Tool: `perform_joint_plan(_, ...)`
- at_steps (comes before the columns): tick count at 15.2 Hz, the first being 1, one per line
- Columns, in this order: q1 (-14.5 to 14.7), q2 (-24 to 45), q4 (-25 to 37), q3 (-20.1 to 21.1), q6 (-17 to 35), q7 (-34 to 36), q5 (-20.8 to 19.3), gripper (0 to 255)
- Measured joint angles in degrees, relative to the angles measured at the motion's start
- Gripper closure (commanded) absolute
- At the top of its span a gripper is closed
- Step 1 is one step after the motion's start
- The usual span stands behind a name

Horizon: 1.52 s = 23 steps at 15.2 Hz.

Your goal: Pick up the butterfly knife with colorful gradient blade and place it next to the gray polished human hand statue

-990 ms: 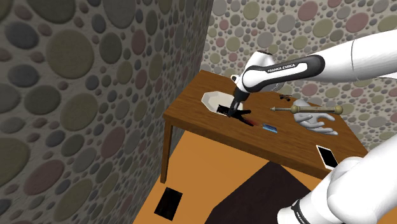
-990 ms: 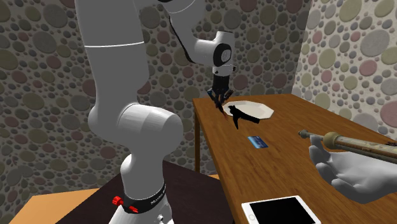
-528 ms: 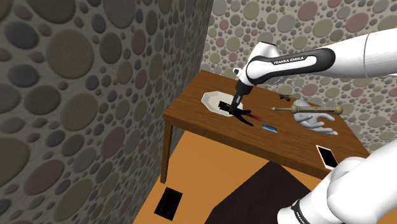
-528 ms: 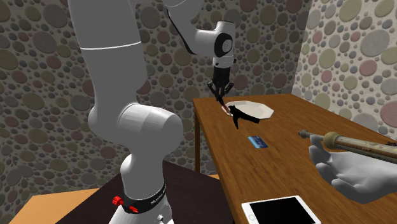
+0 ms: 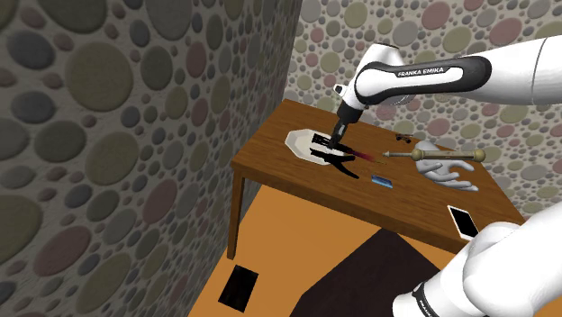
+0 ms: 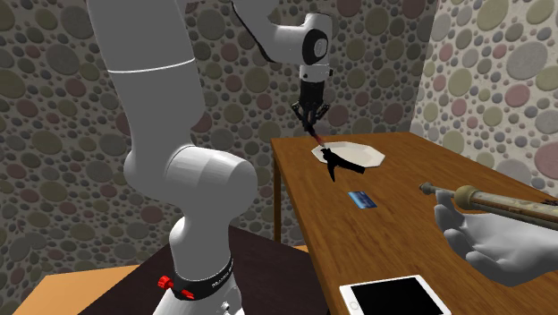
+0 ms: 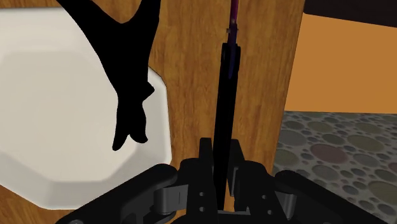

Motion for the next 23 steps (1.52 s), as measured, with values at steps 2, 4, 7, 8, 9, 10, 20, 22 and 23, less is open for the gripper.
perform_joint_plan(2,-0.09,-0.65,1.10,-0.05,-1.74,0.07,-0.19,255)
perform_joint_plan(4,-0.01,-1.09,2.24,0.12,-3.29,0.49,-0.34,255)
perform_joint_plan(7,-0.10,-1.74,4.04,0.08,-5.74,0.62,-0.53,255)
perform_joint_plan(8,-0.07,-1.86,4.77,0.14,-6.58,0.78,-0.57,255)
perform_joint_plan(9,-0.11,-1.93,5.35,0.09,-7.22,0.74,-0.60,255)
perform_joint_plan(10,-0.10,-2.04,6.04,0.12,-8.02,0.86,-0.65,255)
perform_joint_plan(20,-3.37,1.46,13.09,-5.05,-12.31,-7.43,-0.21,255)
perform_joint_plan(22,-4.50,3.06,14.96,-6.73,-12.88,-10.38,0.19,255)
perform_joint_plan(23,-5.03,4.04,16.15,-7.51,-13.26,-11.77,0.49,255)
